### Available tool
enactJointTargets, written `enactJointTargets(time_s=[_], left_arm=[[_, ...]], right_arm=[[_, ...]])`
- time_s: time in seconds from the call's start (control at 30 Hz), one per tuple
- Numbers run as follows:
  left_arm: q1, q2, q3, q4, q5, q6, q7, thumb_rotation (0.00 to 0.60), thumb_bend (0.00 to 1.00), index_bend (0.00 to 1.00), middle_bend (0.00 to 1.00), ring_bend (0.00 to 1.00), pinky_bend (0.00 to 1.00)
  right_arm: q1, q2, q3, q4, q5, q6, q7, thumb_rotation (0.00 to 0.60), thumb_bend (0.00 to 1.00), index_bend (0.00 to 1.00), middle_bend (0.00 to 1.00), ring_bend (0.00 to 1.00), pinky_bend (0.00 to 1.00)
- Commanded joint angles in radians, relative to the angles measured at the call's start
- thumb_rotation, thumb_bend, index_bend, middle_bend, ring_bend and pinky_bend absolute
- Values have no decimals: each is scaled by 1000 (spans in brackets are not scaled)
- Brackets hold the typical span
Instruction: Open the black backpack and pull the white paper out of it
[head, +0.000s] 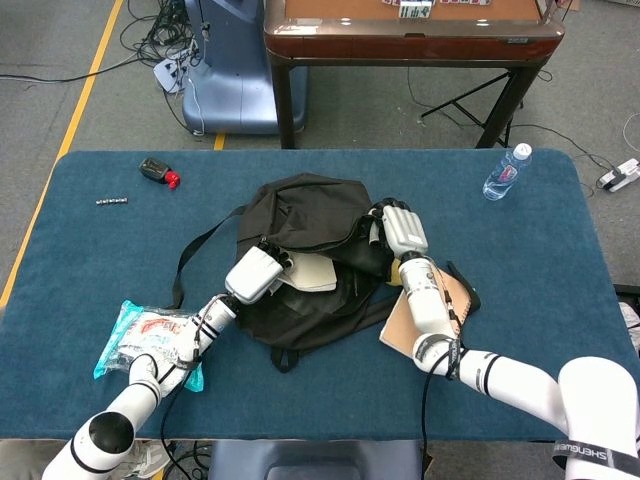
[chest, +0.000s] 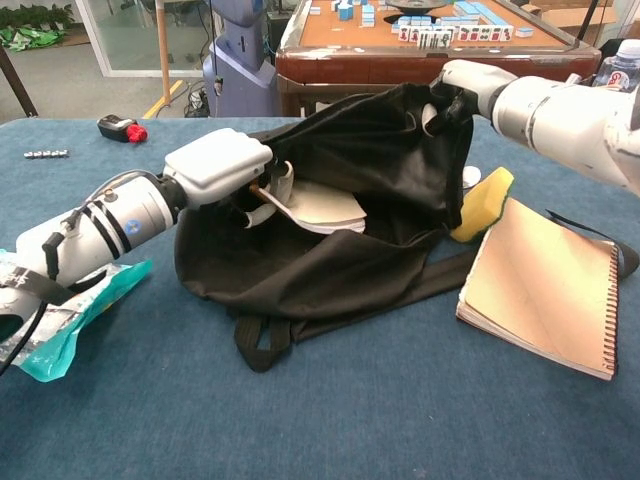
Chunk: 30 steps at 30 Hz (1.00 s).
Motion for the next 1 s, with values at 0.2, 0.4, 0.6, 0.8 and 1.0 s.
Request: enactJointTargets(time_s=[0.2, 0.4, 0.6, 0.8, 1.0], left_arm=[[80, 91, 6, -152, 17, 210, -81, 600, 513, 692, 535, 437, 441], [156, 226, 2, -374, 29, 362, -75, 600, 513, 694, 560, 454, 448], [234, 397, -10, -643, 32, 465, -14, 600, 513, 696, 584, 465, 454], [301, 556, -20, -866, 32, 522, 34, 600, 513, 696, 602, 471, 457], [355, 667, -31, -987, 42, 557, 88, 600, 513, 696, 611, 471, 457]], right_arm=[[-12, 15, -5, -22, -10, -6, 15, 600, 710, 602, 286, 115, 101], [-26, 30, -16, -55, -22, -6, 24, 600, 710, 602, 286, 114, 101], [-46, 51, -40, -120, -62, 0, 34, 600, 710, 602, 280, 115, 101], [-68, 63, -98, -198, -154, 18, 25, 600, 705, 556, 254, 115, 101], [-91, 116, -164, -317, -215, -28, 24, 600, 610, 219, 158, 71, 87]])
